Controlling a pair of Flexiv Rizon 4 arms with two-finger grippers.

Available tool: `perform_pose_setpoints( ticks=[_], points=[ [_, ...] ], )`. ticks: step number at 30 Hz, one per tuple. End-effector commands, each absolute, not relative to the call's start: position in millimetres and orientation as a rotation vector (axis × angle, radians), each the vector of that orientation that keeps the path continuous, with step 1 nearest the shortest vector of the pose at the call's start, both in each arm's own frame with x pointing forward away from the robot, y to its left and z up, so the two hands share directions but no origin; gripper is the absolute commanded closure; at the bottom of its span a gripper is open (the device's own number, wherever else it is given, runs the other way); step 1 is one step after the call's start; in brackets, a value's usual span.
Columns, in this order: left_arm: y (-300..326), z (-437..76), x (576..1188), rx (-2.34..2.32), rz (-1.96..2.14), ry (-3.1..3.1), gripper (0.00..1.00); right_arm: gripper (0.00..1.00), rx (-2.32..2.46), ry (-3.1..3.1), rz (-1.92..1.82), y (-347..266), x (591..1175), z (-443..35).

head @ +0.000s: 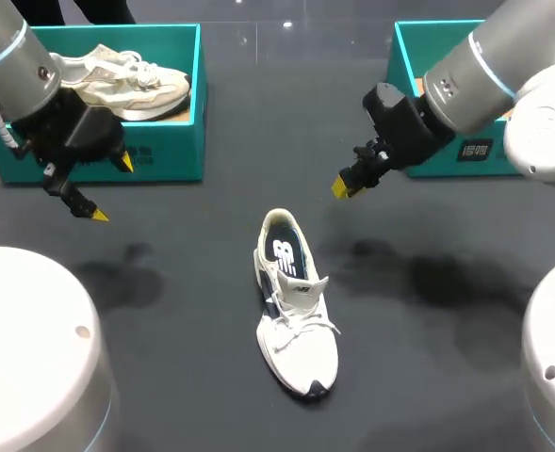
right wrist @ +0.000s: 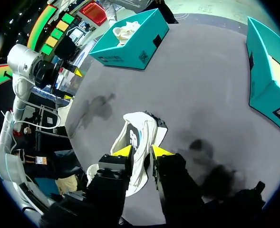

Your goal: Take the shoe out of the shoebox, open the shoe tongue, remove and reinsert the insole, then place the shoe into the shoebox

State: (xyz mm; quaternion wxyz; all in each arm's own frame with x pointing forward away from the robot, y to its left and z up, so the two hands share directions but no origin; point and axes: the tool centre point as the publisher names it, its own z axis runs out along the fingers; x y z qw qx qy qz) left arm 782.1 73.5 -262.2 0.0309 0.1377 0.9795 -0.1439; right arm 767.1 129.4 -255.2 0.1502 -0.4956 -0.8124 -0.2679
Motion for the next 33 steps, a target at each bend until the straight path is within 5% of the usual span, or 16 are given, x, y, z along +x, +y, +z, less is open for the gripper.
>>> perform_pose_setpoints(
  ticks=[1,26,33],
  points=[
    [81,-259,788,0.439,-0.444,3.023,0.0,1.0,-1.602,-2.499,-0.516,138,761,-250],
    [90,-258,795,0.481,-0.425,3.037,0.0,1.0,-1.928,-2.599,-0.438,171,729,-241],
    [90,-258,795,0.481,-0.425,3.037,0.0,1.0,-2.089,-2.572,-0.539,223,719,-255]
  ],
)
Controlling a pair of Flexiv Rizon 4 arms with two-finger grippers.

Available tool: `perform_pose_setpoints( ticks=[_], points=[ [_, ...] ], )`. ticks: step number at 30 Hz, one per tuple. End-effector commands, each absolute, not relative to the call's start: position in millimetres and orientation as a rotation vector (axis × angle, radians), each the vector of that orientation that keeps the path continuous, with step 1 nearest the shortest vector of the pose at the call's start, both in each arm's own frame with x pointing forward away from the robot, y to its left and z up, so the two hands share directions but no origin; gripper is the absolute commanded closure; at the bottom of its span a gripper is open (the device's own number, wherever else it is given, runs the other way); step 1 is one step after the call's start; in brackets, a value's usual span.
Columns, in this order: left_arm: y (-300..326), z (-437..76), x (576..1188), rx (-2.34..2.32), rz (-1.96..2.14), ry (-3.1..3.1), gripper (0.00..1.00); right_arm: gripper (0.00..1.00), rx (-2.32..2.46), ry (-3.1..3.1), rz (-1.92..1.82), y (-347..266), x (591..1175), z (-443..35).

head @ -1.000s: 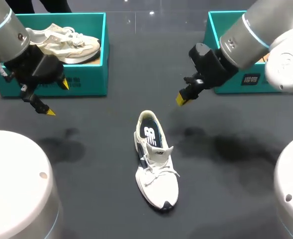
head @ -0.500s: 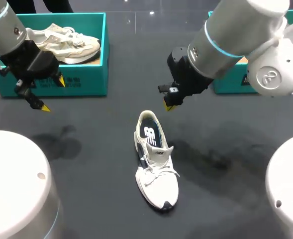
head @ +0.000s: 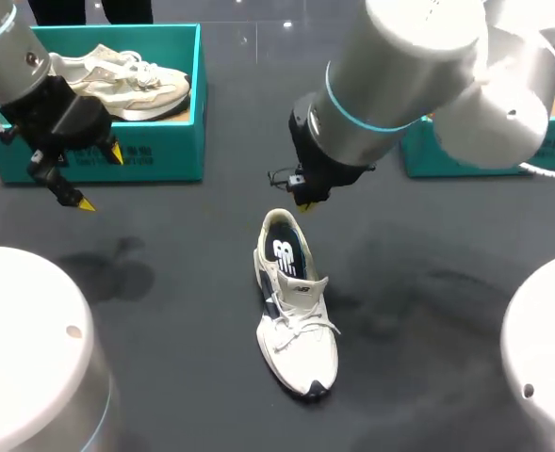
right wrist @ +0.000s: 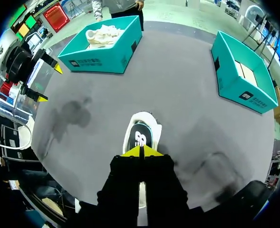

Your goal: Take the shoe out of the shoebox, open the shoe tongue, remove and reinsert the insole, then place the shoe into the shoebox

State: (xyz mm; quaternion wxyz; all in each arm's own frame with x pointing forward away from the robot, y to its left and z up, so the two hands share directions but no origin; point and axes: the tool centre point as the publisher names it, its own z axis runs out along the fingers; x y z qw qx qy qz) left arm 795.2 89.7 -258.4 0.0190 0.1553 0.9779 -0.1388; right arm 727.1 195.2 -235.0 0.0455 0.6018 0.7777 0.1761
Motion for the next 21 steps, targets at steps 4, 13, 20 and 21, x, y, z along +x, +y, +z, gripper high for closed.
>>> perform_pose_setpoints(
  ticks=[4,13,20,21],
  points=[
    [90,-258,795,0.481,-0.425,3.037,0.0,1.0,1.917,2.086,0.367,243,713,-268],
    [90,-258,795,0.481,-0.425,3.037,0.0,1.0,2.013,1.943,0.316,246,710,-272],
    [90,-258,795,0.481,-0.425,3.037,0.0,1.0,1.966,1.949,0.328,244,713,-285],
    [90,-258,795,0.481,-0.425,3.037,0.0,1.0,1.926,1.958,0.332,244,713,-289]
  ],
)
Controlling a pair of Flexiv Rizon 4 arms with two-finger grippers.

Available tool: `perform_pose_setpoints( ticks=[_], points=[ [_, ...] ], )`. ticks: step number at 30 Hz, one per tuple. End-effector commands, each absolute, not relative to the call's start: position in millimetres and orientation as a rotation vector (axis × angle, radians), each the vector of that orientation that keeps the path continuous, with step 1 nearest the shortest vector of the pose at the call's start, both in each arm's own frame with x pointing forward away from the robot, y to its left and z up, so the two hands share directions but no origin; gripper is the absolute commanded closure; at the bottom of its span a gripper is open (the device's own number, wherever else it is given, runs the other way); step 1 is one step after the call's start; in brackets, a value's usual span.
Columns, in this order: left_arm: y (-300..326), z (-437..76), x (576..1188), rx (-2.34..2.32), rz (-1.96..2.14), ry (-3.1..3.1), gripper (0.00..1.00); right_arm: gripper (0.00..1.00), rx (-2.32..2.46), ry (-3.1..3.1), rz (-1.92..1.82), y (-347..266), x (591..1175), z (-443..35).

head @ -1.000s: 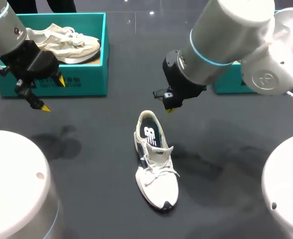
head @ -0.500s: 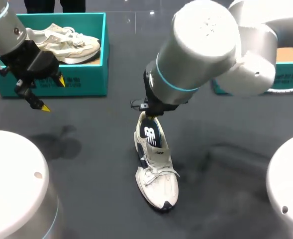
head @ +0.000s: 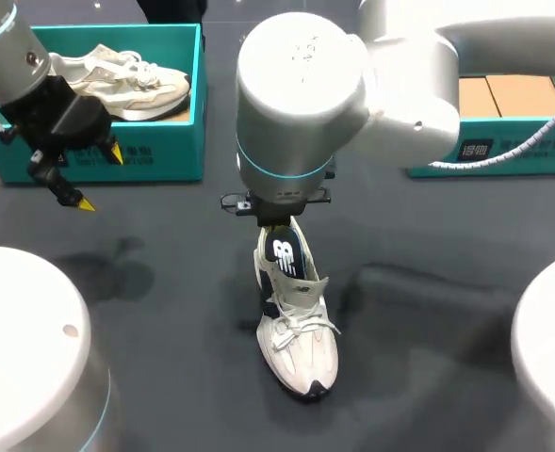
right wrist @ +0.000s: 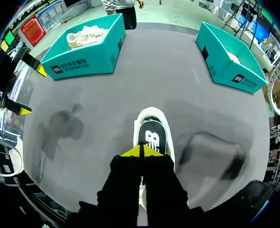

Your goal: Take the shoe out of the shoebox, open the shoe tongue, remove and reinsert the insole, then place the shoe into the shoebox

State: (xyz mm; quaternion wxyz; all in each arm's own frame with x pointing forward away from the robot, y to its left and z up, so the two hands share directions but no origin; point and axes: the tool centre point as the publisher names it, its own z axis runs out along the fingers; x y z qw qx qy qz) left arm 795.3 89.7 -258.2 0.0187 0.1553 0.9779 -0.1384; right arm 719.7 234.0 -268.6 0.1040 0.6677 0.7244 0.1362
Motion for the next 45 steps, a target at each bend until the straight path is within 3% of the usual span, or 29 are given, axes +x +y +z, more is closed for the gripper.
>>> perform_pose_setpoints(
  ticks=[1,25,45],
  points=[
    [90,-258,795,0.481,-0.425,3.037,0.0,1.0,1.919,1.962,0.328,243,714,-295],
    [90,-258,795,0.481,-0.425,3.037,0.0,1.0,1.823,1.976,0.196,197,730,-352],
    [90,-258,795,0.481,-0.425,3.037,0.0,1.0,1.896,2.07,0.201,194,744,-395]
  ],
)
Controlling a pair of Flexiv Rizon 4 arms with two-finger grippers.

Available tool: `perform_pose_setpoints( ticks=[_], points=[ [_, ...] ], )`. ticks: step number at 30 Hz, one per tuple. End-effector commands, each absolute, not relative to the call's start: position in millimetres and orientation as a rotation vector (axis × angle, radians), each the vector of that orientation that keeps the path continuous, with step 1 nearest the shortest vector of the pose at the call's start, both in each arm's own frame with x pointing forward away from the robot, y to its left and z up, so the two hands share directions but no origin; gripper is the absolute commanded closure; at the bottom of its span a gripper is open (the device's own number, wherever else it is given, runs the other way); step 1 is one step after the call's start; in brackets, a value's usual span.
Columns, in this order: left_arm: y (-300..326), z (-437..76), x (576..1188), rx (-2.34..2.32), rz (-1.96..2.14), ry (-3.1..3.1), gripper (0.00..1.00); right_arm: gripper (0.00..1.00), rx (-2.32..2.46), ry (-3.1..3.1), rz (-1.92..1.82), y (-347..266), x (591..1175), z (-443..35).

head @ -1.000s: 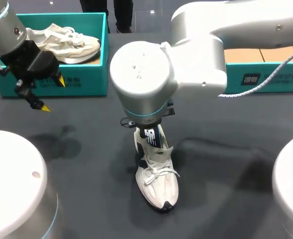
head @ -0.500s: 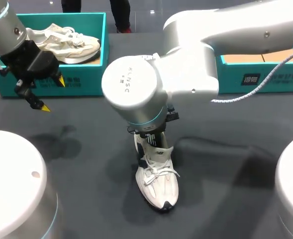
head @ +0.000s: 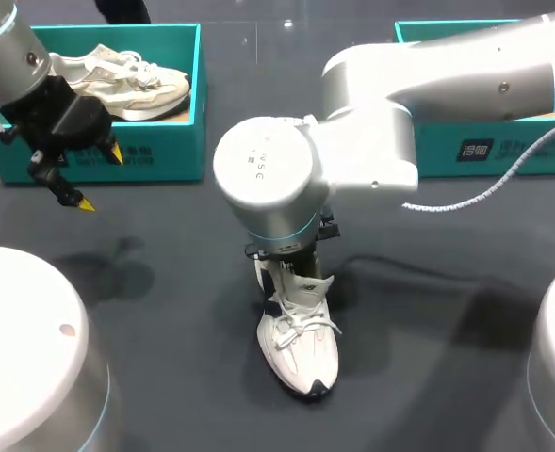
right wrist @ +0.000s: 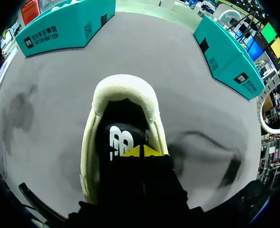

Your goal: Take the shoe out of the shoebox, open the shoe tongue, remove and reinsert the insole, then place the shoe into the shoebox

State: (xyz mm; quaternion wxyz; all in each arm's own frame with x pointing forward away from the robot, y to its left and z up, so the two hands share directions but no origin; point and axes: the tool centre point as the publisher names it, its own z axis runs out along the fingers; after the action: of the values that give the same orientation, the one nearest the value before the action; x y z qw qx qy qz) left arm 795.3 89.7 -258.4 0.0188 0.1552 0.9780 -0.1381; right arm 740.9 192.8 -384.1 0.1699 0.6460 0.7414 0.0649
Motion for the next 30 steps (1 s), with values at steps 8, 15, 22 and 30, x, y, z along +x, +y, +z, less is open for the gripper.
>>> perform_pose_setpoints(
  ticks=[8,15,22,30],
  points=[
    [90,-258,795,0.481,-0.425,3.037,0.0,1.0,1.804,2.092,0.267,208,755,-366],
    [90,-258,795,0.481,-0.425,3.037,0.0,1.0,1.761,2.16,0.281,215,766,-376],
    [90,-258,795,0.481,-0.425,3.037,0.0,1.0,1.821,2.259,0.305,217,772,-414],
    [90,-258,795,0.481,-0.425,3.037,0.0,1.0,1.88,2.274,0.25,218,749,-420]
  ],
)
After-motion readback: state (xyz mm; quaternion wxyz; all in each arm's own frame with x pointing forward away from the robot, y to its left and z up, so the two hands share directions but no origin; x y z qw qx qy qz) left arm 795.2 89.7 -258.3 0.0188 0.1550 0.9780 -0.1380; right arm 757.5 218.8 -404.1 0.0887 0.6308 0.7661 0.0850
